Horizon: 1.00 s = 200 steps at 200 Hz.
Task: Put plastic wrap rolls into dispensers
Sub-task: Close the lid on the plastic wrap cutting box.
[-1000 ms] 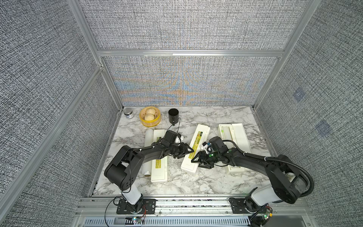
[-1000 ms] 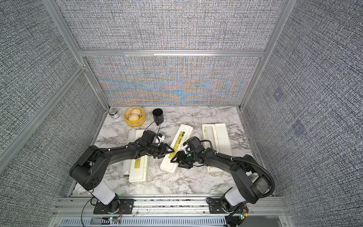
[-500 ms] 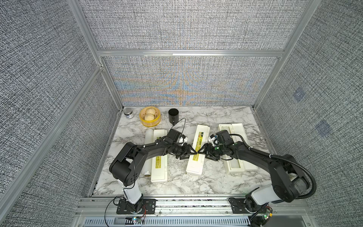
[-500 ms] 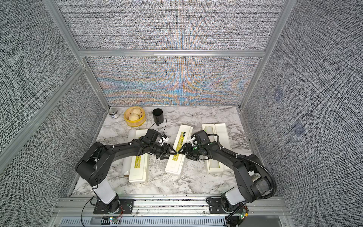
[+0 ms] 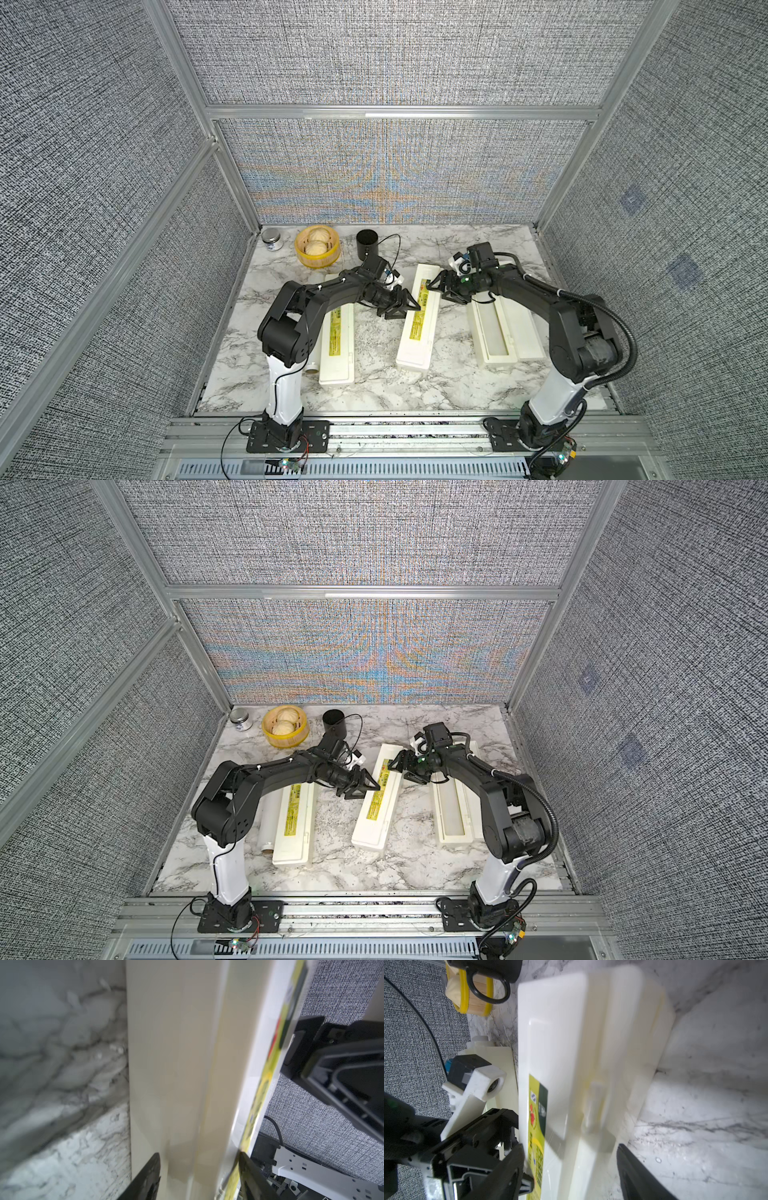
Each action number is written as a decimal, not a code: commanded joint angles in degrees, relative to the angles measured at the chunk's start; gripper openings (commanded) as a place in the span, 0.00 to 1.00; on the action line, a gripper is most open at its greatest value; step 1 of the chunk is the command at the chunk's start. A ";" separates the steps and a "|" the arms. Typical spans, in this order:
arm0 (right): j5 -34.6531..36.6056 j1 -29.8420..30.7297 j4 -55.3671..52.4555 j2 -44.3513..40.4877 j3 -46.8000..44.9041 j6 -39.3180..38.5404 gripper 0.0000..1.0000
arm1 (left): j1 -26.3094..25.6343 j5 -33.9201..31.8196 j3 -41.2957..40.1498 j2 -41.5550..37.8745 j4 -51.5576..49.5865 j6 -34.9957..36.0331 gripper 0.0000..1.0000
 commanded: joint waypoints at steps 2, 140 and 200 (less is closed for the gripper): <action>-1.02 -0.83 -3.18 3.01 3.96 -2.38 0.72 | 0.11 -6.10 4.92 3.98 -7.23 1.87 0.58; -6.99 2.24 1.98 10.38 9.03 -0.23 0.66 | -0.73 -8.73 8.34 7.49 -9.51 2.07 0.56; -8.34 2.13 5.68 11.53 6.63 -0.15 0.77 | 0.47 -10.81 8.15 8.75 -4.33 -1.23 0.66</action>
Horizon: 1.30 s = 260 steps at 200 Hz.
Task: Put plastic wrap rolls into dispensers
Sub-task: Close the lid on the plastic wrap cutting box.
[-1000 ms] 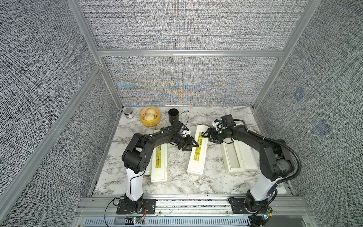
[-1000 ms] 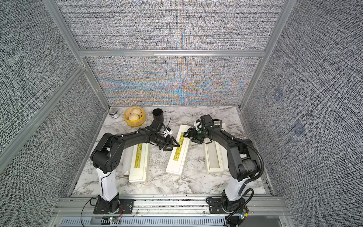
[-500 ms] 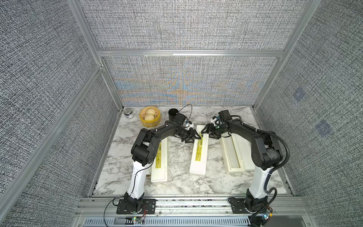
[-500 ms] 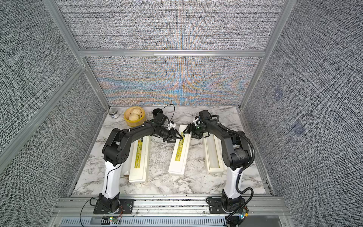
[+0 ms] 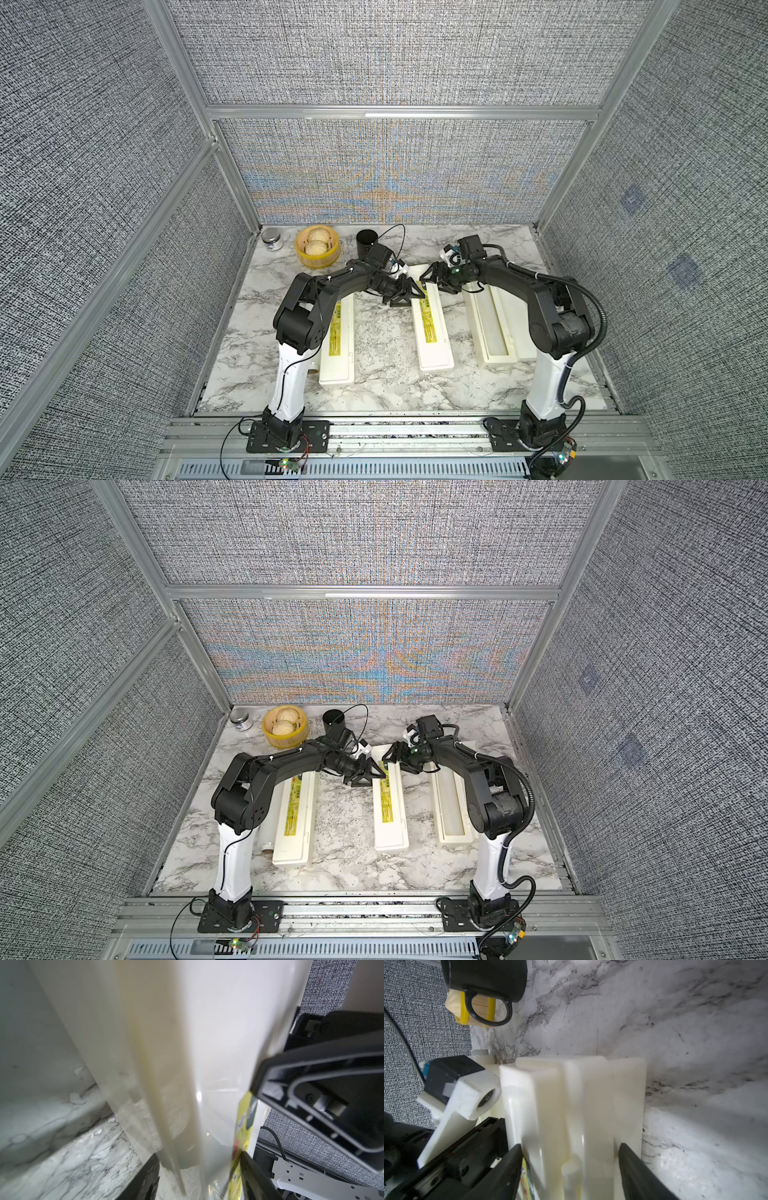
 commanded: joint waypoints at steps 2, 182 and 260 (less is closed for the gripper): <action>-6.59 0.84 0.75 1.31 -0.42 0.53 0.77 | 0.25 -10.47 -0.59 1.76 -1.79 -2.79 0.67; -7.89 0.63 -3.31 -7.19 -9.16 -2.03 0.76 | 1.12 -14.78 0.13 5.36 2.89 -10.00 0.80; -9.74 1.71 -19.53 -12.44 -14.52 -16.34 0.69 | 0.99 -15.94 0.90 3.49 3.83 -12.55 0.79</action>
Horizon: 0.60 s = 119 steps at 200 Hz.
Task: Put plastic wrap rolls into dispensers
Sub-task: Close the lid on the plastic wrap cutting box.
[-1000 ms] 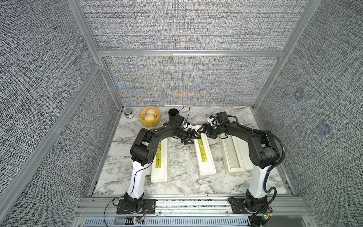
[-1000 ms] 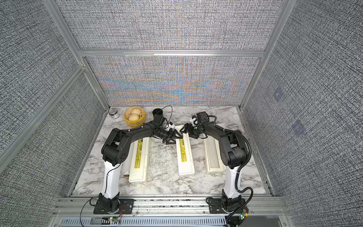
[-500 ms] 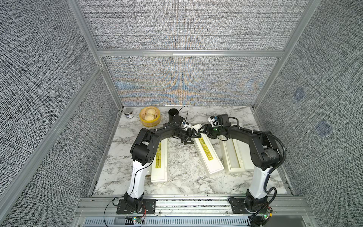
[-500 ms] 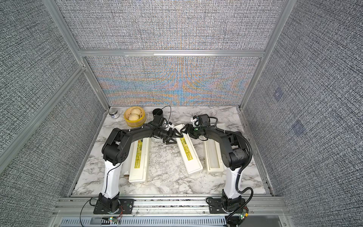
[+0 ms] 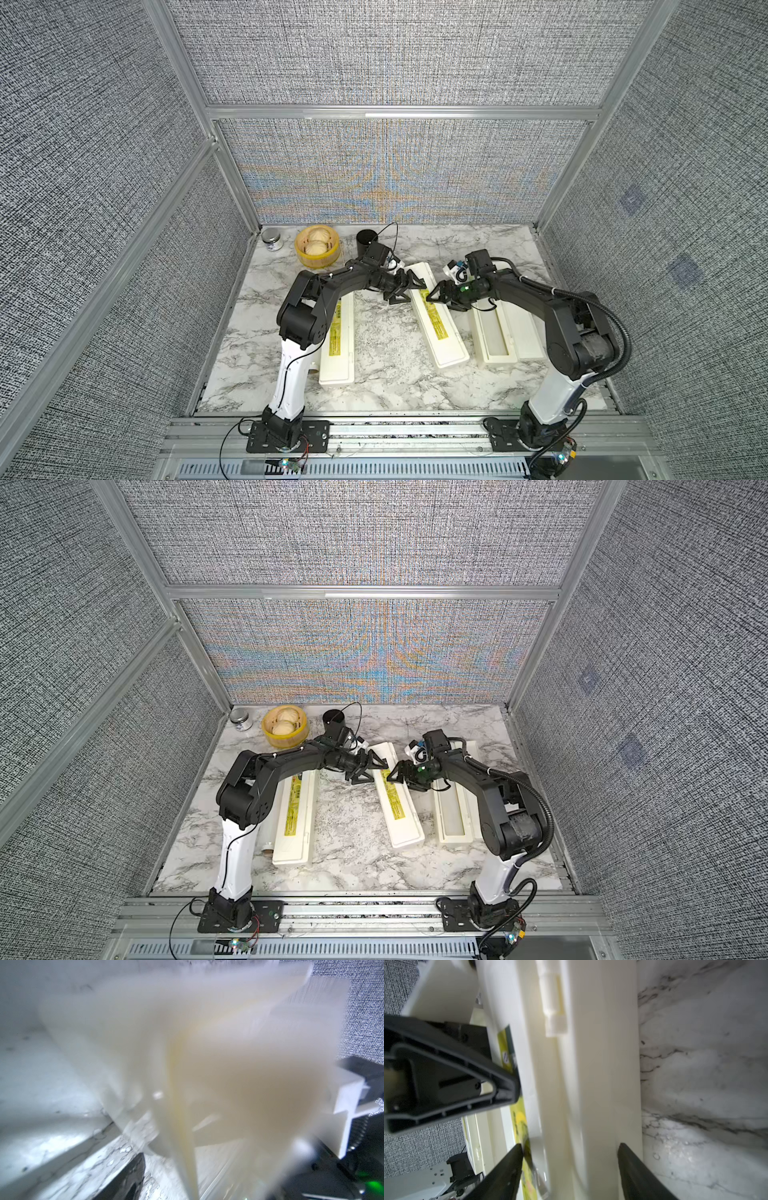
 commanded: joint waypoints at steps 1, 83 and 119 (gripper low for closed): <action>-6.69 1.55 -11.73 -0.52 -1.42 -5.46 0.69 | -0.41 -14.21 -0.41 1.01 -4.44 -1.85 0.79; -0.83 2.60 -4.13 -3.62 -8.45 3.64 0.67 | -3.14 -10.46 -17.02 -13.61 -3.36 -2.60 0.77; 1.11 4.86 -0.37 -8.82 -13.10 9.49 0.71 | -3.22 -4.01 -25.90 -21.16 -3.41 -0.59 0.76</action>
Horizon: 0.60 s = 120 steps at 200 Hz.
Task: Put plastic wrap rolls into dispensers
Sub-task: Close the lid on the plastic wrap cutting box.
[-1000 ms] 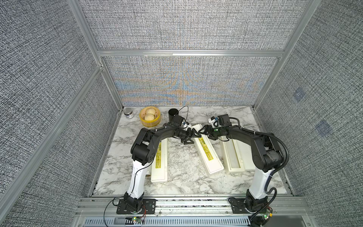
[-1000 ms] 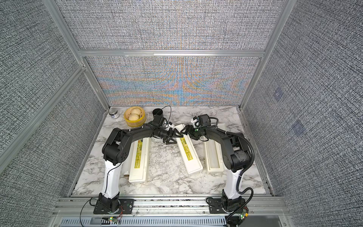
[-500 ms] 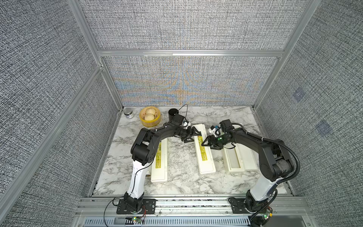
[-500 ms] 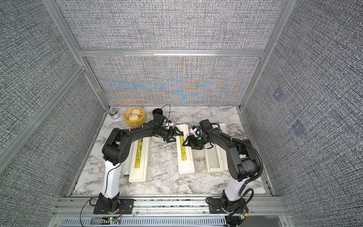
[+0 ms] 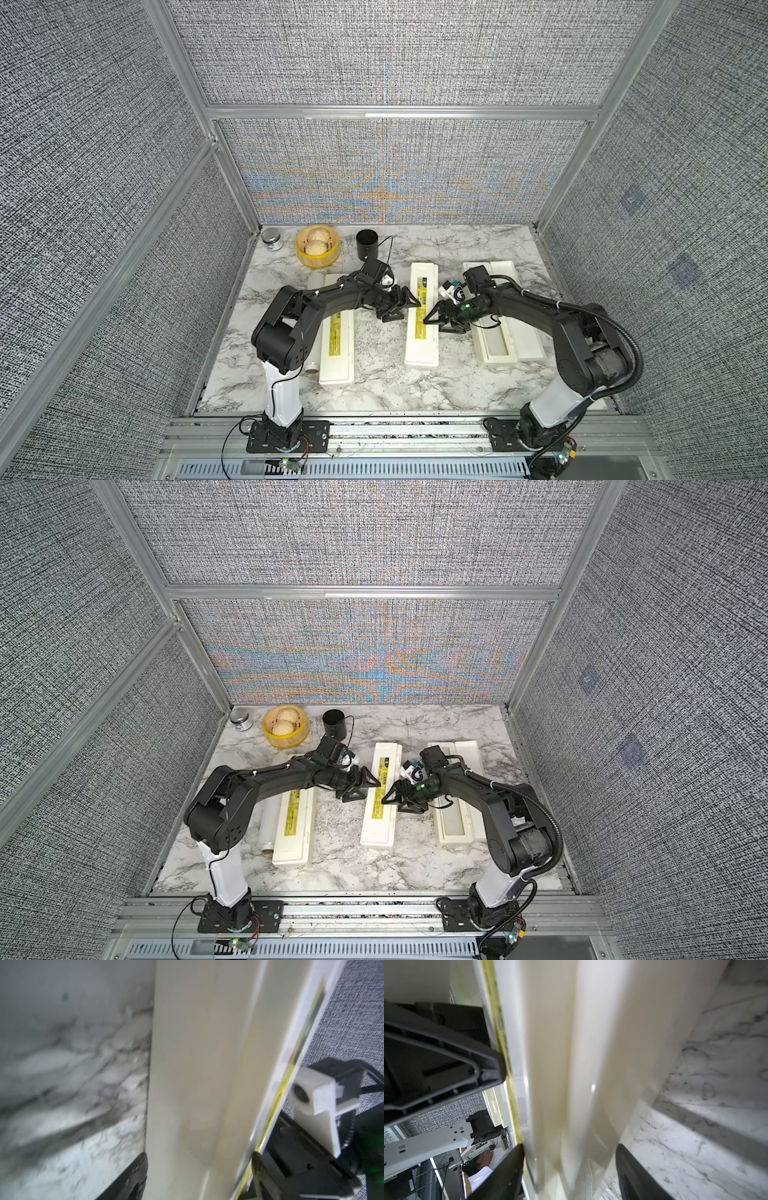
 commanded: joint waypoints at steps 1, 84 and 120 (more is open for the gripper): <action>6.83 1.59 -0.01 -1.96 -2.51 4.79 0.71 | -0.03 2.34 -4.11 -2.91 -4.70 2.02 0.76; 10.84 8.39 1.30 -13.28 -12.78 15.17 0.74 | -4.10 8.74 -9.03 -7.92 -8.32 2.45 0.75; 12.05 11.88 4.63 -15.03 -16.40 19.97 0.75 | -5.38 8.37 -9.94 -8.12 -8.55 1.68 0.73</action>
